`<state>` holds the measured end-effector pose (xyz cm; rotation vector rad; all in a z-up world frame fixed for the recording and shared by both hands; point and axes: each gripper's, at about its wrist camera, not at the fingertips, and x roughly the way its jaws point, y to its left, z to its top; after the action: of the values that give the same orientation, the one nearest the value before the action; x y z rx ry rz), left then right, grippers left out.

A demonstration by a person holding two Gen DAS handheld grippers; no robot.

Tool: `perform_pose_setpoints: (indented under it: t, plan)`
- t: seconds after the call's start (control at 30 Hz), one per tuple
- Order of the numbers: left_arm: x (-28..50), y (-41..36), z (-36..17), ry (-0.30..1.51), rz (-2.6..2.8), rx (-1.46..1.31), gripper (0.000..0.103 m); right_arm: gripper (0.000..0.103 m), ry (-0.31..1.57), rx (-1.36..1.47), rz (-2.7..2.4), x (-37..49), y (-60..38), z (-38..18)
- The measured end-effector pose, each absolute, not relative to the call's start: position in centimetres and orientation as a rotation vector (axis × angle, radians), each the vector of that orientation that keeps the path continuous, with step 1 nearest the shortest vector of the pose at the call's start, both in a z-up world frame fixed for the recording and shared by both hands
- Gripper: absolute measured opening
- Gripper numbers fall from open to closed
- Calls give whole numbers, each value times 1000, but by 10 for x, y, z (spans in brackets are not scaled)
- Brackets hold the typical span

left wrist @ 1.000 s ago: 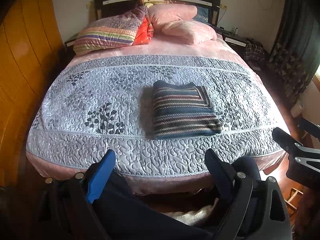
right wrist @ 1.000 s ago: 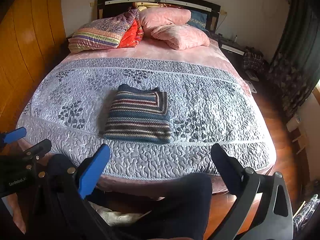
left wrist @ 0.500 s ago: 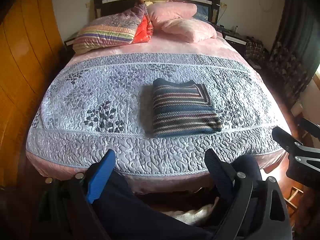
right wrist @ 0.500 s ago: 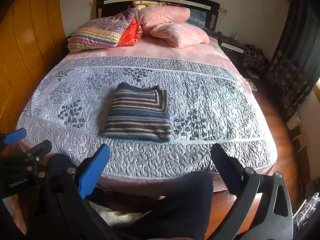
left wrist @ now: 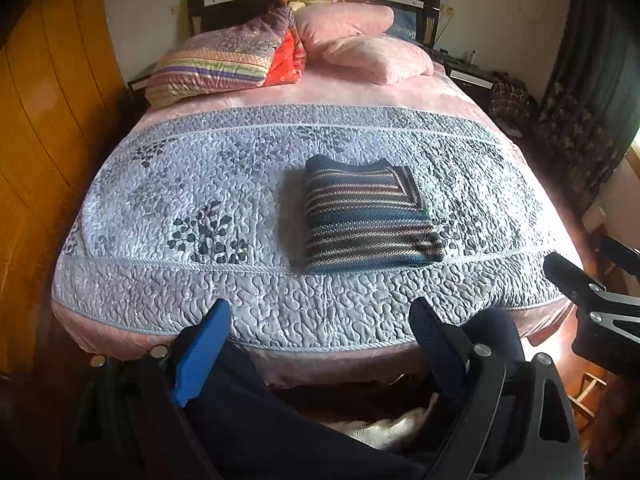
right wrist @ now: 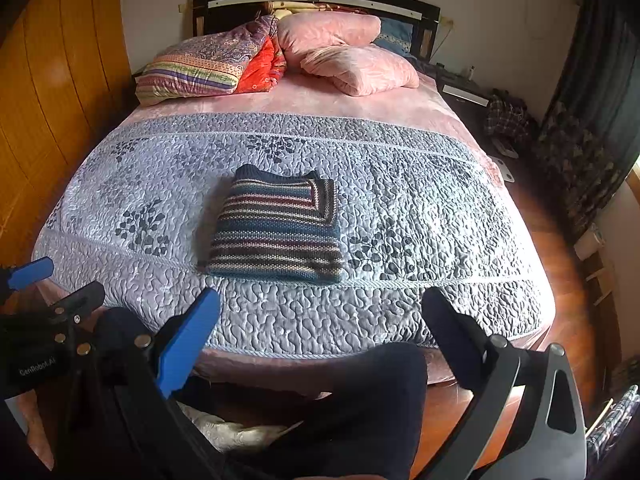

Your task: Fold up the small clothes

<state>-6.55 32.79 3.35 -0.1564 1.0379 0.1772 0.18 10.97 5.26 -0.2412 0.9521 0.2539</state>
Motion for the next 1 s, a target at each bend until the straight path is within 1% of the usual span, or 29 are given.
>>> perform_pose_setpoints:
  t: [1.0]
  plan:
    - [-67,328,30,1042,173,-153,91,100,928,-236,254,-2,114,53]
